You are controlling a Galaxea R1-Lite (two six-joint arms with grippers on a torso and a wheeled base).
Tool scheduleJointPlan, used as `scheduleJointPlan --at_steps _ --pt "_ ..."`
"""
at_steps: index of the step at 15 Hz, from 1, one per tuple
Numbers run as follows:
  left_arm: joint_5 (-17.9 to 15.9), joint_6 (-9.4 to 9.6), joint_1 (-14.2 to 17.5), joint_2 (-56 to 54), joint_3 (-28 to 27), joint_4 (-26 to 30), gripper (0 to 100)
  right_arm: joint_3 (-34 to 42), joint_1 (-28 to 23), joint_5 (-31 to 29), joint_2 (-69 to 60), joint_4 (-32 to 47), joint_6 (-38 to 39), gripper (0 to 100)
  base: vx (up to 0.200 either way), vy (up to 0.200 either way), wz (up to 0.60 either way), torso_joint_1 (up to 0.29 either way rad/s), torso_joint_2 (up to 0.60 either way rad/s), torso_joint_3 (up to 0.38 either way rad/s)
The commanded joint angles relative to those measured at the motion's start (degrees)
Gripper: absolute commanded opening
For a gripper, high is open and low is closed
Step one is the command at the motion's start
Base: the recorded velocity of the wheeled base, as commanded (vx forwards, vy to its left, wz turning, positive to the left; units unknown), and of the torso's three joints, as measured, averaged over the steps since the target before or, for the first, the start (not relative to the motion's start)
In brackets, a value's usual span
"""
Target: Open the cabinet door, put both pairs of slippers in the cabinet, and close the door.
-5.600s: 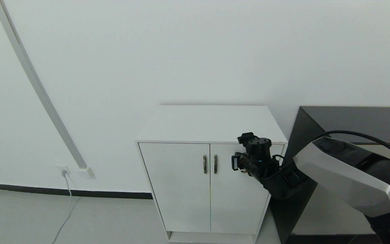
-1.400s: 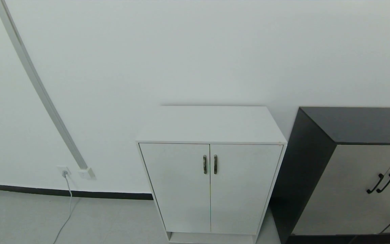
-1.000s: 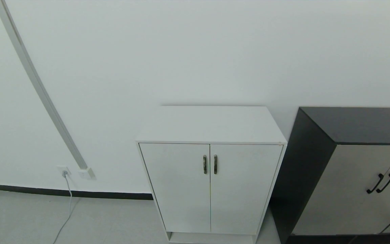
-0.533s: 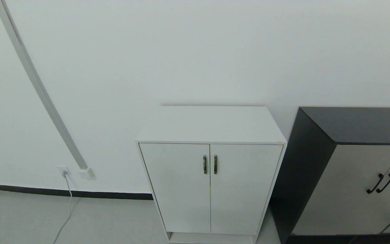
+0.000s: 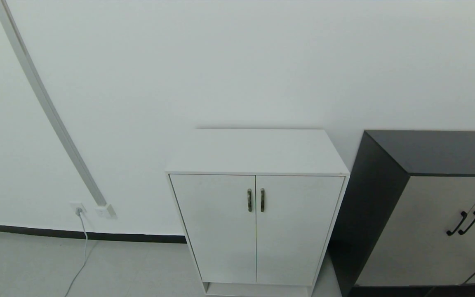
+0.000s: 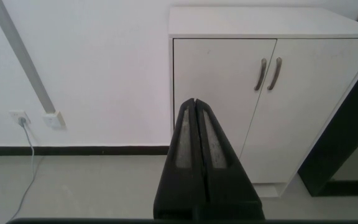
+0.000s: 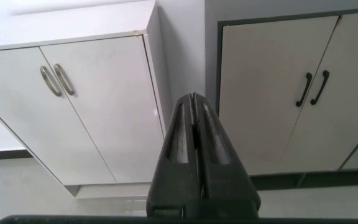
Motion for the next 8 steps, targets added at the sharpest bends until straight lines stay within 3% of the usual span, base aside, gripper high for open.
scheduleJointPlan --at_steps 1,8 --pt "0.01 0.00 -0.02 0.07 0.00 -0.01 0 0.00 0.01 -0.02 0.05 0.00 -0.08 0 0.000 0.000 0.00 0.000 0.00 0.000" --pt "0.01 0.00 -0.02 0.07 0.00 -0.01 0 0.00 0.01 0.07 0.05 0.09 -0.34 0 0.000 0.000 0.00 0.000 0.00 0.000"
